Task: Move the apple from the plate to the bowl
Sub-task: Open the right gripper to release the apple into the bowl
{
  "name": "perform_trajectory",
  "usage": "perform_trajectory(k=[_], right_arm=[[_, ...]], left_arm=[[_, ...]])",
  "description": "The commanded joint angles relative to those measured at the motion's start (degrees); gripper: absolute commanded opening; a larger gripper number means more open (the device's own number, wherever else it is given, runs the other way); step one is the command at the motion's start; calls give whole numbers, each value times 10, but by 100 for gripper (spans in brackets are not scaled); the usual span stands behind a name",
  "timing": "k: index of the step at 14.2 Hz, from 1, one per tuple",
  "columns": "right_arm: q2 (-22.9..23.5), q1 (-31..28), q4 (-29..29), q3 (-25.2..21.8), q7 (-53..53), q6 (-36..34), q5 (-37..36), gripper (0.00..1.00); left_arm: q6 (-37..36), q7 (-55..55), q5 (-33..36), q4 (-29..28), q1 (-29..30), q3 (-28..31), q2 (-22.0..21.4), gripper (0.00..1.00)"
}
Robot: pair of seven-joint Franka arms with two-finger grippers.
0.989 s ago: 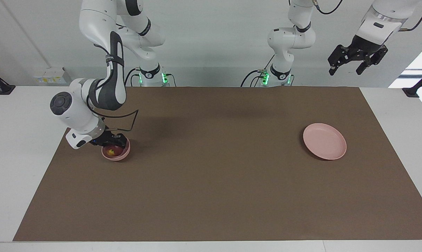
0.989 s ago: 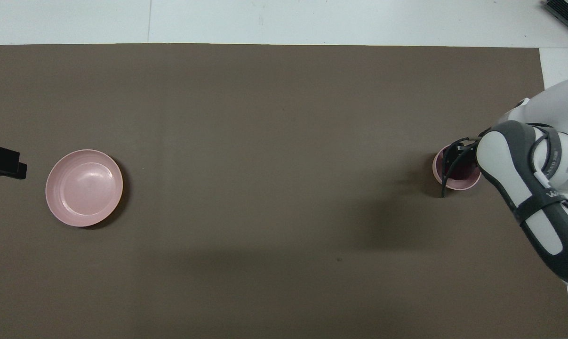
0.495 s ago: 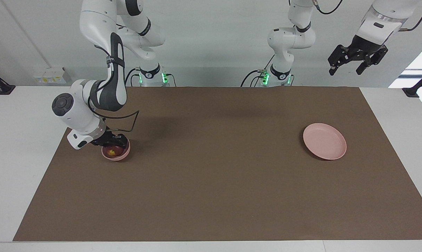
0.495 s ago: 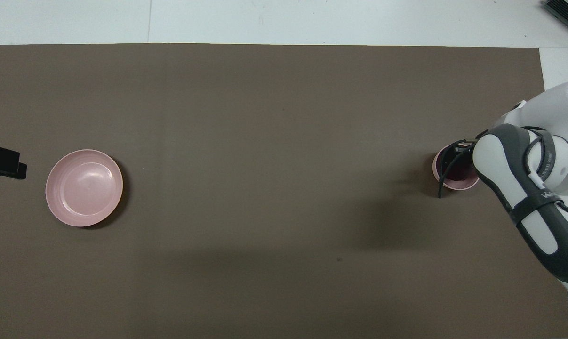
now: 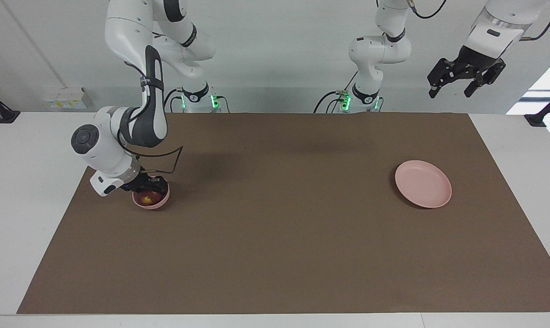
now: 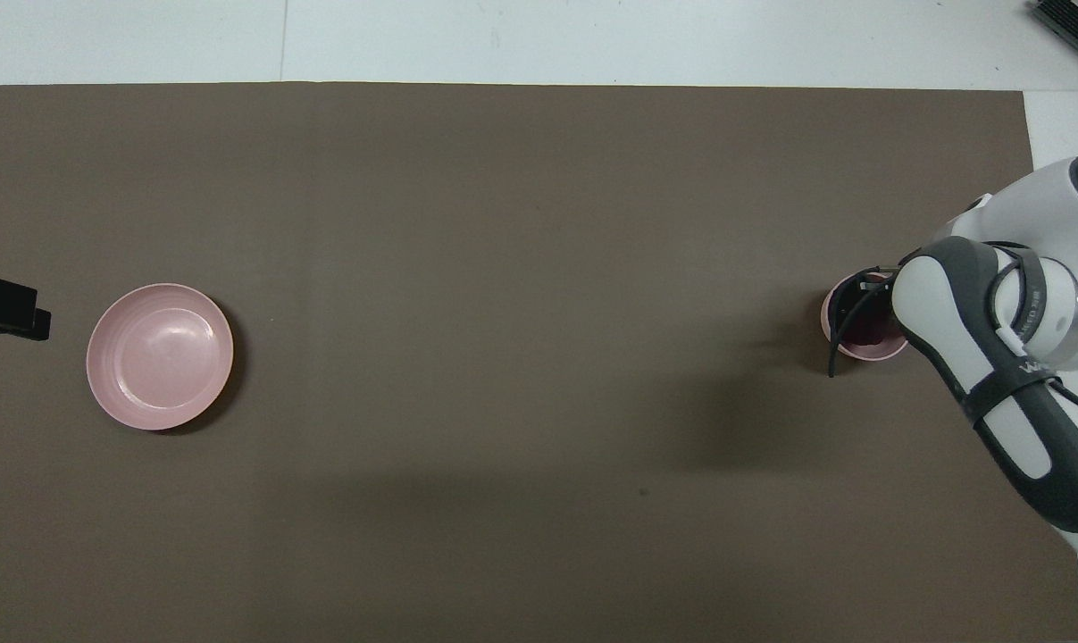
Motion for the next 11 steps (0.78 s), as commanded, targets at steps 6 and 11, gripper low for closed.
perform_trajectory(k=[6,11], right_arm=[[1,-7,-13,5,-6,25,-4,51],[1,-7,-13,4,-4,25,-4,99]], left_arm=[[5,2,5,-15,5,-1,-12,100],[5,2,5,-15,5,-1,-13,100]])
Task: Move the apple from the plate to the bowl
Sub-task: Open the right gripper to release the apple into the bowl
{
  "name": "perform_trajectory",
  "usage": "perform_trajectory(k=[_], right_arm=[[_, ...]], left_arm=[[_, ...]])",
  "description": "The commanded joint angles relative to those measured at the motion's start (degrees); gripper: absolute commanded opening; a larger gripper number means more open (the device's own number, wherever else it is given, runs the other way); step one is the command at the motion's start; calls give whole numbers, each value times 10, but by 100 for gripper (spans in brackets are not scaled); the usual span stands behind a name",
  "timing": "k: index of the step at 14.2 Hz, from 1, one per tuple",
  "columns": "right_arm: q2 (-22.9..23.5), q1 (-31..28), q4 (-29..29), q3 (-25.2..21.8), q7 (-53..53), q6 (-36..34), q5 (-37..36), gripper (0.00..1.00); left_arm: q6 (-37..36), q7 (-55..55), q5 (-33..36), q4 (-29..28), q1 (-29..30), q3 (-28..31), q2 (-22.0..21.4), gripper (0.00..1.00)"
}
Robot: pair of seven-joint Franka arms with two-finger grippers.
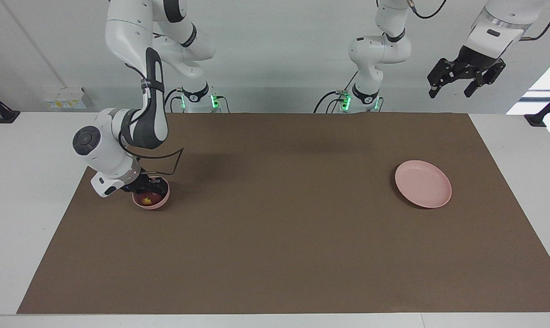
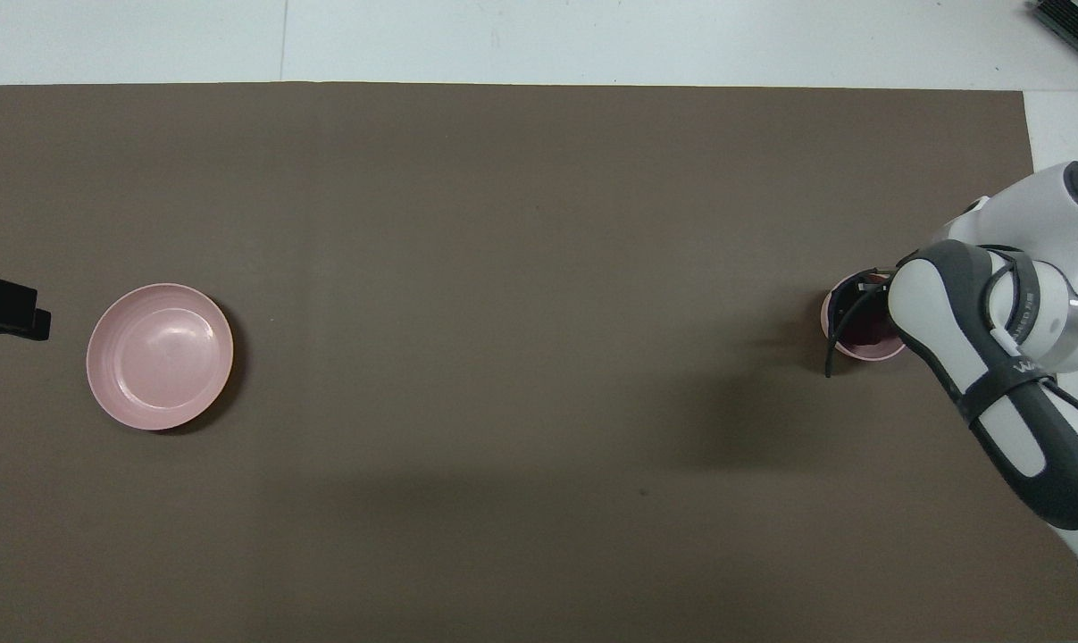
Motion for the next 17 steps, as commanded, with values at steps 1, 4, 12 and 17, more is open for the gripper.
perform_trajectory(k=[1,4,12,17], right_arm=[[-2,-8,-6,5,-5,15,-4,100],[-3,-9,-1,5,-5,8,-4,100],[-90,4,11,5,34,-56,-52,100],[-165,45,12,12,157,-122,-95,100]], left_arm=[[5,2,5,-15,5,-1,-13,100],[5,2,5,-15,5,-1,-13,100],[5,2,5,-15,5,-1,-12,100],[5,2,5,-15,5,-1,-13,100]])
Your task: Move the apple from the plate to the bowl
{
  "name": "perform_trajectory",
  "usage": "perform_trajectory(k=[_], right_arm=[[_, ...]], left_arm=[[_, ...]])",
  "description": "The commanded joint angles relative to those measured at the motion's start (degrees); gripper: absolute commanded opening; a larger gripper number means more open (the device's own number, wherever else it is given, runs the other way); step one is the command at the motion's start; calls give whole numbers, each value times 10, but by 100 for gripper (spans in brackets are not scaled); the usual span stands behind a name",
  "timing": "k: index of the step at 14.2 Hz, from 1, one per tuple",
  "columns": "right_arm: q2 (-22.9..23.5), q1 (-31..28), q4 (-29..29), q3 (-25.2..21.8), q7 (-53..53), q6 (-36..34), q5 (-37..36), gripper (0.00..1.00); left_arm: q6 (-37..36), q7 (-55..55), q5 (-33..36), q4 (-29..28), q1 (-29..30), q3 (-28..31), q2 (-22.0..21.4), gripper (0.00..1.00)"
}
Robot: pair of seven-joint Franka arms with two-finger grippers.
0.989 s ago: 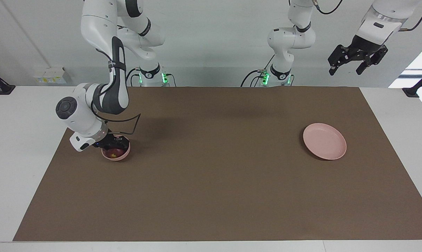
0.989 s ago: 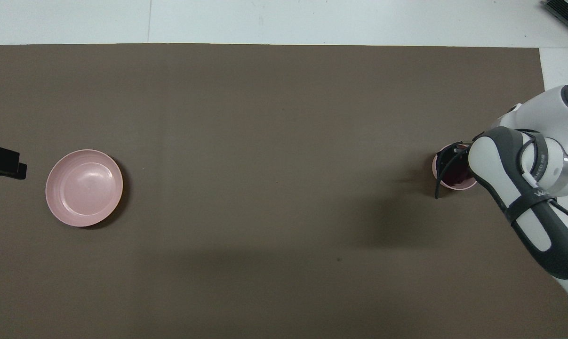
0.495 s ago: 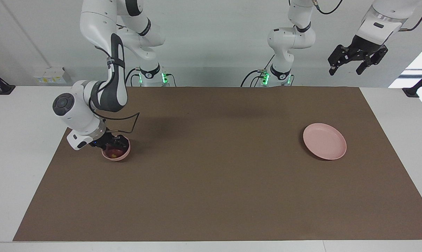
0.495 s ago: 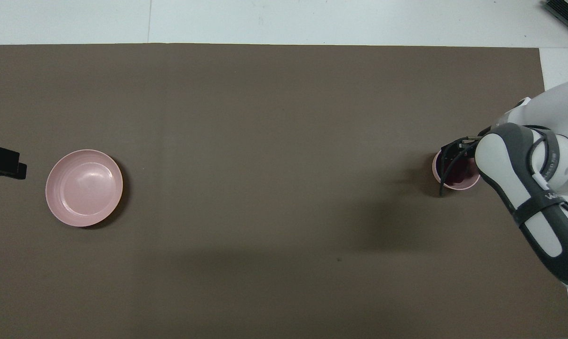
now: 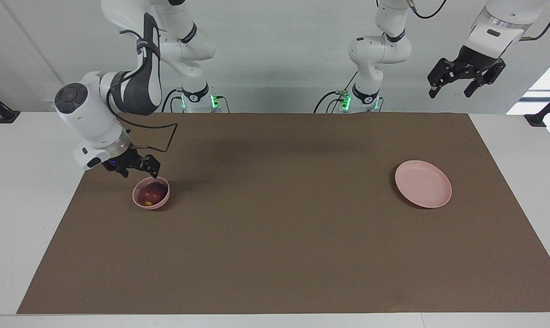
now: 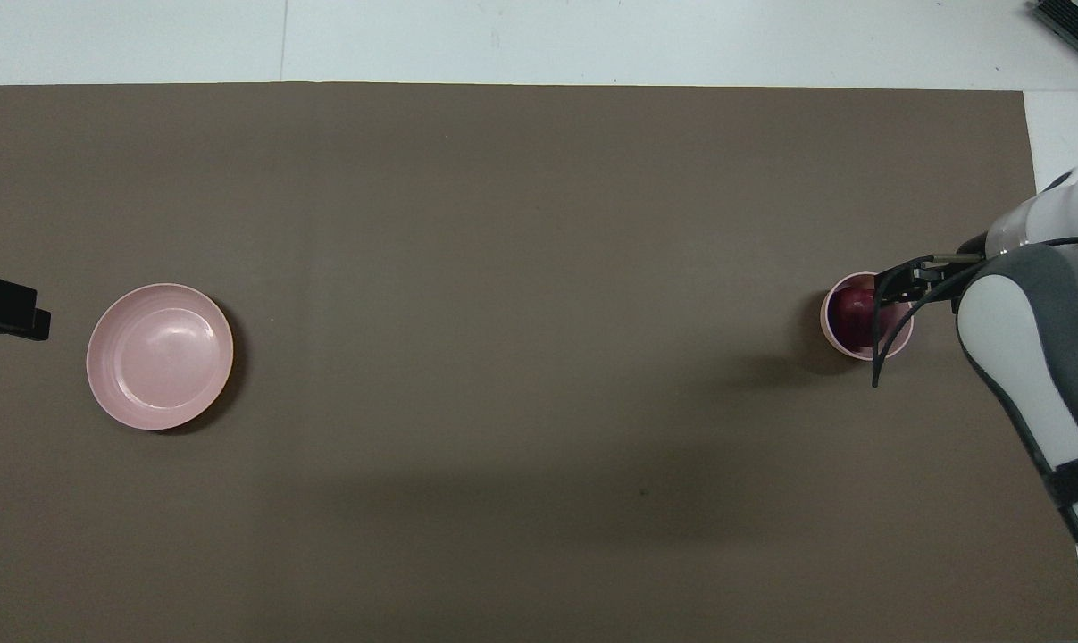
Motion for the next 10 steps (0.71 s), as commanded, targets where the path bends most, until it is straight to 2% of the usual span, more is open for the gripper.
perform_trajectory(k=[1,4,7,10], right_arm=[[-50,23,-7,5,69,-34,-26,100],[-93,25,20,5,62,-77,-28,100],[-105,19,90,4,26,-181,-28,100],[-147,17,98,1,12,-226,-28,100]], left_arm=[[5,2,5,-15,5,-1,-13,100],[5,2,5,-15,5,-1,-13,100],[5,2,5,-14,5,-1,-13,100],[5,2,5,-15,5,-1,-13,100]])
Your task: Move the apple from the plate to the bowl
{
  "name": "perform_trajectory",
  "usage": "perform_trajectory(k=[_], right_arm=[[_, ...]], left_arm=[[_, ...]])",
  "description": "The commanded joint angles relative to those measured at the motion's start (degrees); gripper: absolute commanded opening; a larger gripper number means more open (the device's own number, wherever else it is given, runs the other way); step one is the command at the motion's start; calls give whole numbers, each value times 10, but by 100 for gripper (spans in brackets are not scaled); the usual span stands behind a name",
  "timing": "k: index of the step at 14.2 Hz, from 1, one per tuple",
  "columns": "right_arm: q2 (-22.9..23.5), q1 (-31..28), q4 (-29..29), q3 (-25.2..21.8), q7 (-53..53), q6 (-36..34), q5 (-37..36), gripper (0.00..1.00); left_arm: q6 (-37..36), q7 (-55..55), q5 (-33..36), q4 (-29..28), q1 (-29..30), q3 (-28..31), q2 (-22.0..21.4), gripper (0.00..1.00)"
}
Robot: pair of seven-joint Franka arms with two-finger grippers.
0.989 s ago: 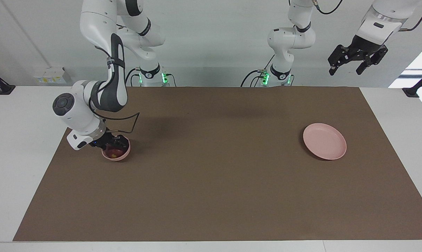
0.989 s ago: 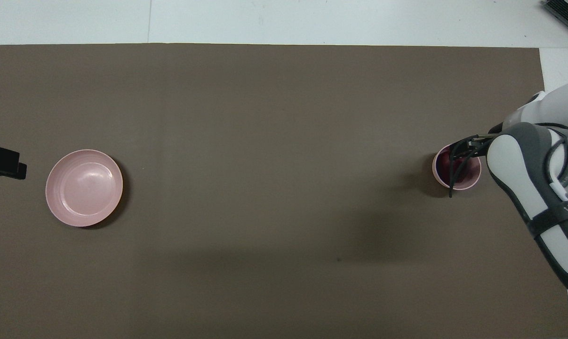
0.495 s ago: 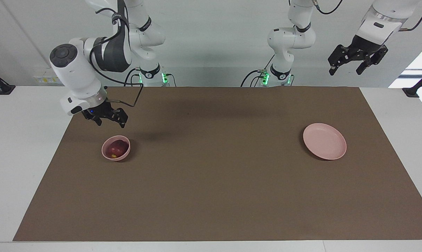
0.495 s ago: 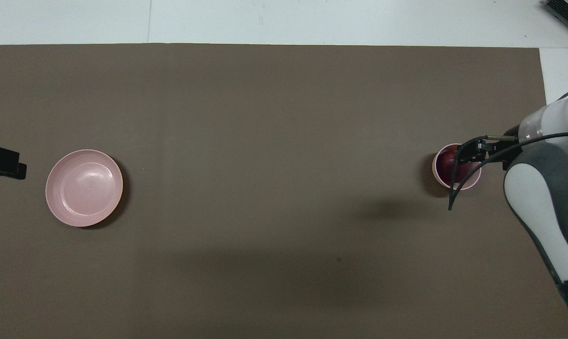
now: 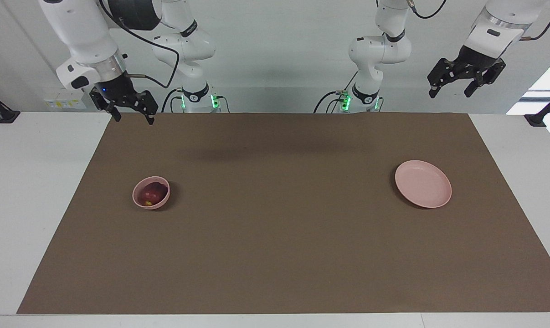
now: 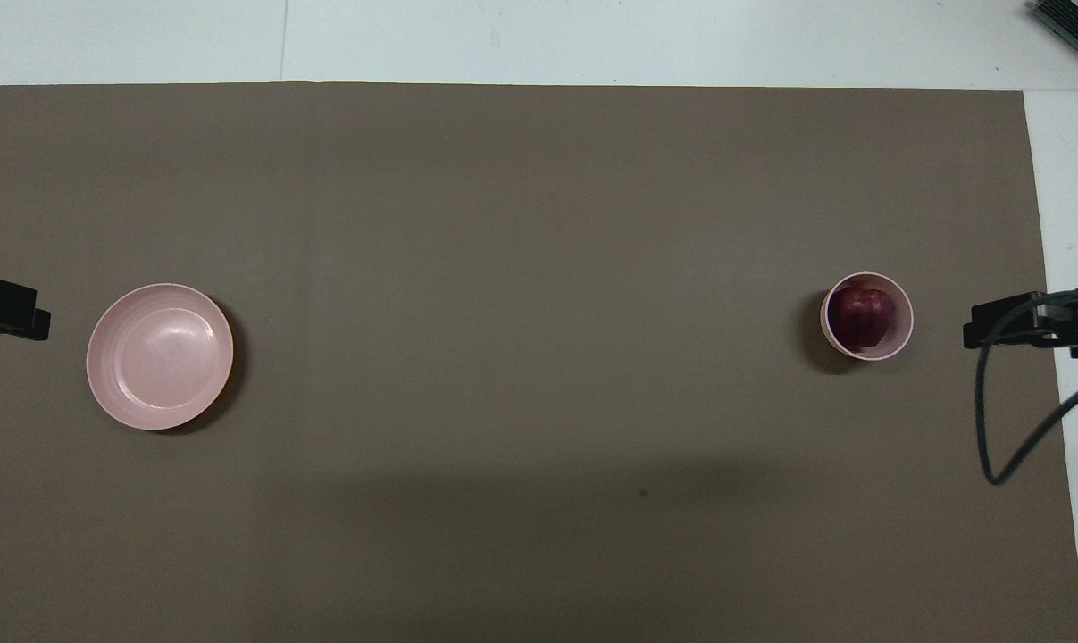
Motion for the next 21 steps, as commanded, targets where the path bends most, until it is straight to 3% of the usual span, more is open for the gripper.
perform_trajectory(k=[1,3,6,11,14,21], right_arm=[[-23,-7,18,-3,-34,-38,-9,100],[-16,-11,71,-4,-53,-82,-10,100],[-31,-8,27,-4,-57,-73,-5,100],[-28,-14,29,-7,-78,-64,-10,100],[-14,-14,65,-6,-85,-74,-11,100],[-19,-14,58,-6,-85,-77,-10,100]], left_arm=[[5,2,5,-15,5,-1,-13,100],[5,2,5,-15,5,-1,-13,100],[5,2,5,-15,5,-1,-13,100],[5,2,5,-15,5,-1,-13,100],[5,2,5,-15,5,-1,-13,100],[7,6,5,-15,4,-1,-12,100]])
